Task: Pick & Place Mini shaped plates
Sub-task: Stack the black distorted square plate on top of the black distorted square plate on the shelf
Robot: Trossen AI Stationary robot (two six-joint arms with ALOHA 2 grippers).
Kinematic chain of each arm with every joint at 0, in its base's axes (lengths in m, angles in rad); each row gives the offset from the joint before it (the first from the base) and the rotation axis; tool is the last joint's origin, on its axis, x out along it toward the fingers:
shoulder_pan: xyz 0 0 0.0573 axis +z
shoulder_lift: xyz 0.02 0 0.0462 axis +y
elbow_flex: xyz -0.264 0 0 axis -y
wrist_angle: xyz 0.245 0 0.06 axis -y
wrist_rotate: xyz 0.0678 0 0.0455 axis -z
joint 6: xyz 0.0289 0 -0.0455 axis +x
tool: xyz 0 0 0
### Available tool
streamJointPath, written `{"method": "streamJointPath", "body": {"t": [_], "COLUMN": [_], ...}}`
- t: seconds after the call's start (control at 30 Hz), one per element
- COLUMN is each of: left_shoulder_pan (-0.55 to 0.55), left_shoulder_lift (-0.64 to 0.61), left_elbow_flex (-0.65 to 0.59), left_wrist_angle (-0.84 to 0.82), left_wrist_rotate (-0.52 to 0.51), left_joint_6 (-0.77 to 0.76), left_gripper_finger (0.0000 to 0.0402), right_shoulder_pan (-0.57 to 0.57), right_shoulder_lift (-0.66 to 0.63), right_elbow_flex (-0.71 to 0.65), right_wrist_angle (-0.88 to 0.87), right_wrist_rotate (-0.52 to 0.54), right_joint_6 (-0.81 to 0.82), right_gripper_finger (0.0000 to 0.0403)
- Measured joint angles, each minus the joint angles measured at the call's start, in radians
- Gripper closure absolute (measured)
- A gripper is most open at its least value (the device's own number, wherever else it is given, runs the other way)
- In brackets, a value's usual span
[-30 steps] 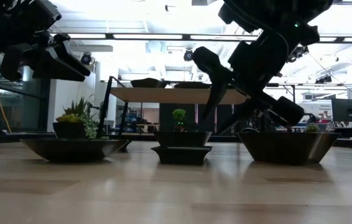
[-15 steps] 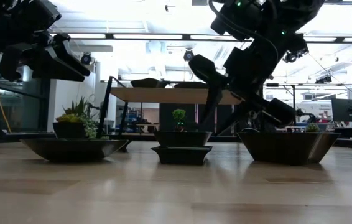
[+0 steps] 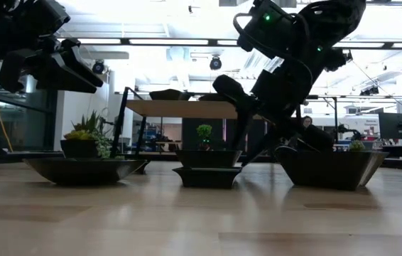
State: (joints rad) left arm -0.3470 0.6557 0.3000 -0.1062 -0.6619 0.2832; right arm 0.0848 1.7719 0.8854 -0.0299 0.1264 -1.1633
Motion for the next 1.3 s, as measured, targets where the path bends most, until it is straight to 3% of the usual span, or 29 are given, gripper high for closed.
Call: {"method": "streamJointPath", "body": {"t": [0.7,1.13,1.3], "left_shoulder_pan": [0.0,0.0,0.0], "left_shoulder_lift": [0.0,0.0,0.0], "left_elbow_flex": [0.0,0.0,0.0], "left_wrist_angle": [0.0,0.0,0.0], "left_wrist_rotate": [0.001,0.001,0.001], "left_joint_6": [-0.003,-0.003,-0.004], "left_gripper_finger": [0.025,0.025,0.025], "right_shoulder_pan": [0.001,0.001,0.01], "right_shoulder_lift": [-0.029,-0.03,-0.033], "right_elbow_flex": [0.0,0.0,0.0], "right_wrist_angle": [0.001,0.001,0.001], "right_wrist_rotate": [0.013,-0.001,0.07], "right_joint_6": [0.007,0.039,0.039], "right_gripper_finger": [0.0386,0.0402,0.0402]}}
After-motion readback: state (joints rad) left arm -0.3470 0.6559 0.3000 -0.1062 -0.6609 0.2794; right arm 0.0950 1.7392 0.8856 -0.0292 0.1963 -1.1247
